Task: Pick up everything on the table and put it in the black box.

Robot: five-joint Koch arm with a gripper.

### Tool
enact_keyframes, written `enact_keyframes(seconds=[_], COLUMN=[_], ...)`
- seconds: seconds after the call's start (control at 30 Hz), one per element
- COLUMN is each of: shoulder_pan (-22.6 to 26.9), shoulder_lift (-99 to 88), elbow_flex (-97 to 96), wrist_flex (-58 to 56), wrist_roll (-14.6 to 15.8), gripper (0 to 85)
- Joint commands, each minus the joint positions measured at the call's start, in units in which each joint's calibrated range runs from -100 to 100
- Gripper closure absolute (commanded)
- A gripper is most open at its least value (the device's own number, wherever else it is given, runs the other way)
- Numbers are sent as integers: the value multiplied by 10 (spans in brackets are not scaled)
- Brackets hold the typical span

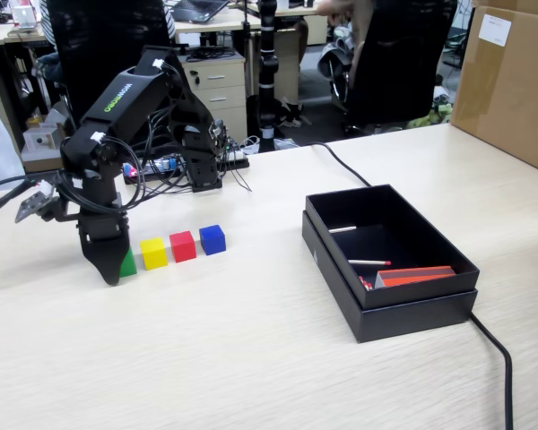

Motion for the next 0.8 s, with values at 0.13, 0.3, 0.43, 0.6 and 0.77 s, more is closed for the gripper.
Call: enact_keyframes(seconds=[0.13, 0.3, 0.43, 0.6, 0.77], shoulder_pan=[-2, 5, 41, 134, 256], shoulder_lift=[-41, -150, -280, -361, -315], elbow_flex=[32, 49, 94, 117, 248], wrist_flex=[12, -28, -79, -79, -79], wrist_roll=[13, 16, 36, 96, 162], gripper=[831, 831, 831, 830, 830])
